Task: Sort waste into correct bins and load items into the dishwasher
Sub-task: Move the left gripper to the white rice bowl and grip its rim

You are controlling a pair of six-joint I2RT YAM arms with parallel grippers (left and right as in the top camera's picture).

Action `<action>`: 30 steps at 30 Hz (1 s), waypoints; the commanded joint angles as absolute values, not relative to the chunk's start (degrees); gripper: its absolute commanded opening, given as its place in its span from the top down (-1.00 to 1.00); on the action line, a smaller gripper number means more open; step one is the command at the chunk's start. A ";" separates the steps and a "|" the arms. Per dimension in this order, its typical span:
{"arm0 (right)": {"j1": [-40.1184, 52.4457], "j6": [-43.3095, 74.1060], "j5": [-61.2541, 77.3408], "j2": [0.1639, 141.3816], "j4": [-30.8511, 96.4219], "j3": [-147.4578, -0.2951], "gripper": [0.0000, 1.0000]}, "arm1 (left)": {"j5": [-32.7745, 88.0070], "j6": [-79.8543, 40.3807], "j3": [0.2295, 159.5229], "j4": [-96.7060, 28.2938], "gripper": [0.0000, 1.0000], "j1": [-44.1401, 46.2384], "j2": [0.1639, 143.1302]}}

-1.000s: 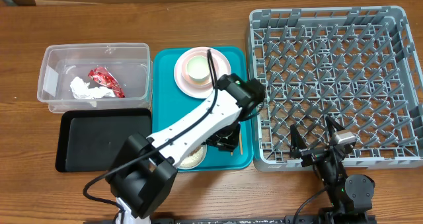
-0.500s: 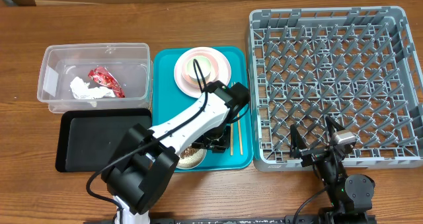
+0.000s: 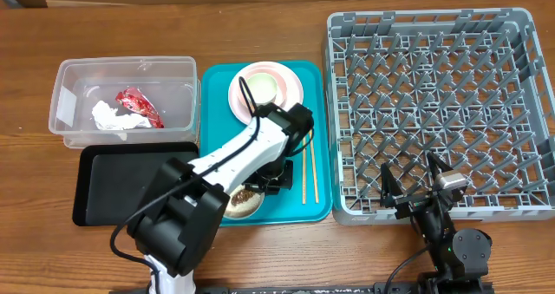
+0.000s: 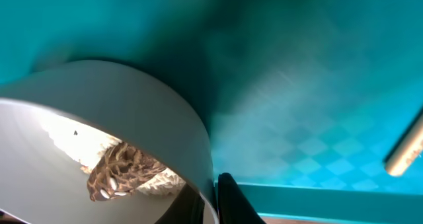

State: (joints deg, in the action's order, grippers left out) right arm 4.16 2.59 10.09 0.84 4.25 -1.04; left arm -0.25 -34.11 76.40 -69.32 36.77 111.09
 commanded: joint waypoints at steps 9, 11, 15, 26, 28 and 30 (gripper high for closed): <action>4.05 2.63 9.93 0.16 3.95 -0.47 -1.00 | -6.92 -26.15 78.96 -66.43 0.78 33.63 109.91; 4.05 2.63 9.91 0.16 3.95 -0.47 -1.00 | -8.91 -24.58 80.34 -66.41 0.76 33.61 109.91; 4.05 2.63 9.91 0.16 3.95 -0.47 -1.00 | -12.78 -24.36 83.09 -66.74 0.74 33.63 109.91; 4.05 2.63 9.93 0.16 3.95 -0.47 -1.00 | -15.14 -22.00 86.30 -70.98 0.66 33.67 109.89; 4.05 2.63 9.91 0.16 3.95 -0.47 -1.00 | -13.72 -21.26 86.30 -72.99 0.65 33.69 109.89; 4.05 2.63 9.91 0.16 3.95 -0.47 -1.00 | -11.22 -19.14 86.28 -74.48 0.64 33.69 109.89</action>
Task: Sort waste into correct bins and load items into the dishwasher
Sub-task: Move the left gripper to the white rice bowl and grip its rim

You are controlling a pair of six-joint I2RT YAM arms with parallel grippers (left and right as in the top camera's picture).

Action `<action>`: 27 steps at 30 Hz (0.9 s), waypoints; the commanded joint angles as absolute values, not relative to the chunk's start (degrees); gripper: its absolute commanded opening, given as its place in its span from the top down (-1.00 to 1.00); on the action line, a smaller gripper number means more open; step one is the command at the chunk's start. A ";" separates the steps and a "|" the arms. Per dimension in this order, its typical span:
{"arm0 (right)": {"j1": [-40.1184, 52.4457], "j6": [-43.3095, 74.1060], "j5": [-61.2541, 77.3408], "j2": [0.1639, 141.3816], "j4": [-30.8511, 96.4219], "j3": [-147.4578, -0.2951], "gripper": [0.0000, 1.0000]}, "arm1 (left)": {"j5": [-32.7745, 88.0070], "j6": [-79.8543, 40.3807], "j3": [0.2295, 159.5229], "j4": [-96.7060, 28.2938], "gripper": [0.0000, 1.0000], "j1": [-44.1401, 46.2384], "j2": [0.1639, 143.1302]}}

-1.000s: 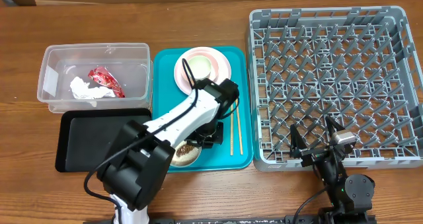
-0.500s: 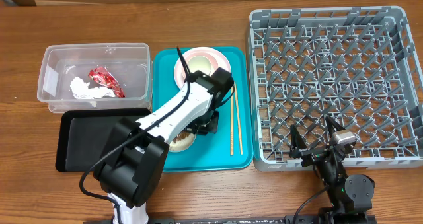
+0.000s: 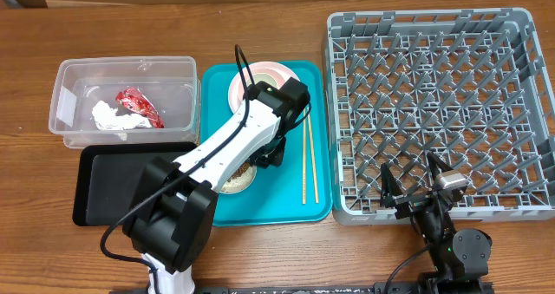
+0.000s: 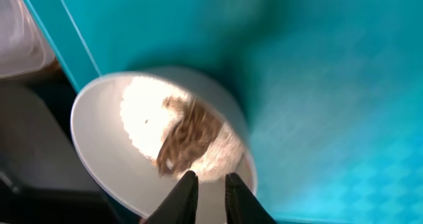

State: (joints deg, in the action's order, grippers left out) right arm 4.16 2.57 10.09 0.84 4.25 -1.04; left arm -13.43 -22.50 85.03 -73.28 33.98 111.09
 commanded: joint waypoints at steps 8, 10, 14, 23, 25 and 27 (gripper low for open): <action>4.05 2.63 9.91 0.16 3.95 -0.47 -1.00 | -0.30 -13.04 86.28 -75.85 0.54 33.63 109.89; 4.05 2.63 9.91 0.16 3.95 -0.47 -1.00 | -0.64 -13.06 86.24 -76.60 0.50 33.63 109.89; 4.05 2.63 9.93 0.16 3.95 -0.47 -1.00 | -3.46 -14.06 86.08 -76.71 0.45 33.63 109.89; 4.03 2.63 9.93 0.16 3.95 -0.47 -1.00 | -3.57 -15.49 83.81 -73.80 0.42 33.67 109.89; 4.05 2.63 9.91 0.16 3.95 -0.47 -1.00 | -3.75 -15.88 82.37 -72.31 0.42 33.67 109.89; 4.05 2.63 9.91 0.16 3.95 -0.47 -1.00 | -4.80 -16.56 81.23 -70.70 0.43 33.67 109.89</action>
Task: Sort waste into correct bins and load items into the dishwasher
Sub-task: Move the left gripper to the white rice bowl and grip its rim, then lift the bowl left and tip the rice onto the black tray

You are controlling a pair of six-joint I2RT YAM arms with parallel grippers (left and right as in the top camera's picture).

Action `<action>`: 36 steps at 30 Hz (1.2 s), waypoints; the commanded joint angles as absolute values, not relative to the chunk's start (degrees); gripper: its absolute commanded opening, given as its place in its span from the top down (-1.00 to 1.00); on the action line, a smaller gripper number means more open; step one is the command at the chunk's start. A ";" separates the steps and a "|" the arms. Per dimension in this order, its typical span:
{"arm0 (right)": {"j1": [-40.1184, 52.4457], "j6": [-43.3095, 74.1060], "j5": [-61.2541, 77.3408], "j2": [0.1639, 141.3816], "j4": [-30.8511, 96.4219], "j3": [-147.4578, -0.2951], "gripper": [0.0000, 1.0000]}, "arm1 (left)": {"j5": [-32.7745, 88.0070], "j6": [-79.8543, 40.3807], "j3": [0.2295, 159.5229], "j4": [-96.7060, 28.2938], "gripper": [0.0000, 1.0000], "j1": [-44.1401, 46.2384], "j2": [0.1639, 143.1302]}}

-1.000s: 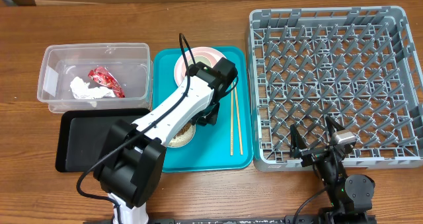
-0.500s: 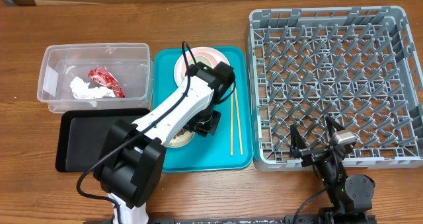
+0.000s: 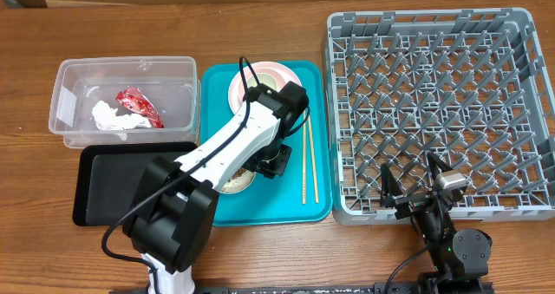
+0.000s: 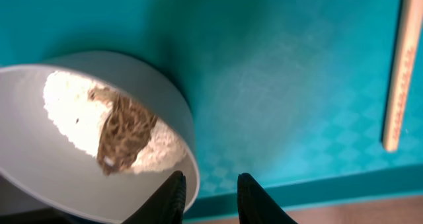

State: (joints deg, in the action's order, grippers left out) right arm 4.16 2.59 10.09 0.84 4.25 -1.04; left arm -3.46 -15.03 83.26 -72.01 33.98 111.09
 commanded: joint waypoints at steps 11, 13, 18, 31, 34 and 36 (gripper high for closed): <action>4.05 2.63 9.91 0.16 3.95 -0.47 -1.00 | -7.79 -18.44 80.31 -69.25 0.46 33.67 109.89; 4.05 2.63 9.91 0.16 3.95 -0.47 -1.00 | -7.53 -19.18 79.68 -69.01 0.48 33.67 109.89; 4.03 2.63 9.91 0.16 3.95 -0.47 -1.00 | -7.70 -20.67 76.62 -66.74 0.51 33.78 109.89; 4.05 2.63 9.91 0.16 3.95 -0.47 -1.00 | -7.97 -22.52 76.34 -65.95 0.84 33.76 109.89; 4.05 2.63 9.91 0.16 3.95 -0.47 -1.00 | -7.40 -23.64 76.34 -65.95 0.92 33.78 109.89; 4.05 2.63 9.93 0.16 3.95 -0.47 -1.00 | -7.42 -25.43 76.34 -65.95 0.92 33.76 109.89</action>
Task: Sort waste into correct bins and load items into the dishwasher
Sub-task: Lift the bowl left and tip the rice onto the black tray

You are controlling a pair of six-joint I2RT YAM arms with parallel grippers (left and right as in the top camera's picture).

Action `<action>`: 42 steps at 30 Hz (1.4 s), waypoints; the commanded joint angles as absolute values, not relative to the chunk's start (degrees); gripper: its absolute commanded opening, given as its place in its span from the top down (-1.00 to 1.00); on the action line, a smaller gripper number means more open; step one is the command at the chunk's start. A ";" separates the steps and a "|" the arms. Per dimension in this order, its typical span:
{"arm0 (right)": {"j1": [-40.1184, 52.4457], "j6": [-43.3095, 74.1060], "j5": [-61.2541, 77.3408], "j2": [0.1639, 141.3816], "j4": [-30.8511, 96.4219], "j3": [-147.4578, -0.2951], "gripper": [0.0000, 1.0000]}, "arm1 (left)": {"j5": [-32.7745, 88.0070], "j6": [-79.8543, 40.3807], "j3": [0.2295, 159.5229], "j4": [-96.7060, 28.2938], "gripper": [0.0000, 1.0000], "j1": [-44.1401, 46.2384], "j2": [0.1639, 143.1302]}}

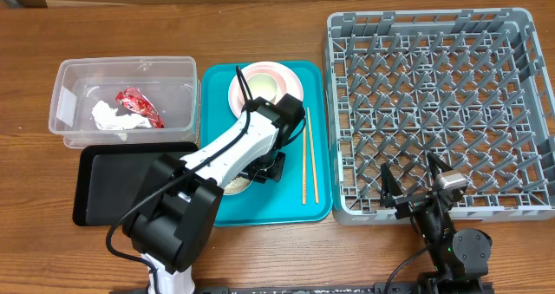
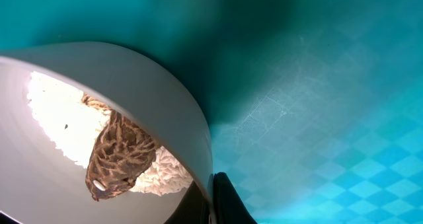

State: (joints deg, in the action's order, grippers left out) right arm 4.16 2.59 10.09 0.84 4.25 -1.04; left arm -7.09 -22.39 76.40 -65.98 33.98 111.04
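A white bowl [image 2: 99,85] of rice with a brown lump of food sits on the teal tray [image 1: 295,203]; overhead, the bowl [image 1: 234,187] shows partly under my left arm. My left gripper [image 2: 213,201] is shut on the bowl's right rim, one finger inside and one outside. A pink plate [image 1: 282,84] holding a small pale cup lies at the tray's far end. Wooden chopsticks [image 1: 307,160] lie along the tray's right side. My right gripper [image 1: 409,183] rests at the front edge of the grey dish rack [image 1: 520,112], its fingers apart and holding nothing.
A clear plastic bin [image 1: 69,86] at the left holds a red wrapper [image 1: 139,106] and a crumpled white tissue [image 1: 107,116]. A black tray [image 1: 113,186] lies in front of the bin, left of the teal tray.
My left gripper's fingers stood apart on either side of the bowl's rim; now they are shut on that rim, lower and closer to the bowl. The right arm has not moved.
At first my left gripper pinched the bowl's rim near the tray's front edge. A second later the bowl lay further back on the tray with the fingers nearly together over it. Then they stood open astride the rim, and now grip it again.
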 commanded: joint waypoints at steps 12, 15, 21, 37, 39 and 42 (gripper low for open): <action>4.05 2.63 9.91 0.16 3.95 -0.47 -1.00 | -5.93 -27.42 82.02 -69.23 0.92 33.28 108.71; 4.05 2.63 9.91 0.16 3.95 -0.47 -1.00 | -5.93 -27.42 84.71 -71.24 0.92 33.26 107.26; 4.05 2.63 9.93 0.16 3.95 -0.47 -1.00 | -4.16 -25.17 87.31 -74.04 0.92 30.52 101.16; 4.05 2.63 9.91 0.16 3.95 -0.47 -1.00 | 16.14 -6.13 87.15 -79.50 0.91 -6.24 85.58; 4.05 2.63 9.93 0.16 3.95 -0.47 -1.00 | 20.38 -3.68 86.39 -78.98 0.91 -11.88 85.60; 4.03 2.63 9.93 0.16 3.95 -0.47 -1.00 | 28.77 -0.60 84.31 -77.45 0.92 -19.86 85.60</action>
State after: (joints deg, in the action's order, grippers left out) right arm 4.16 2.59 10.09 0.84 4.29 -1.04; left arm 17.02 -7.40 85.67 -78.19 -13.89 86.74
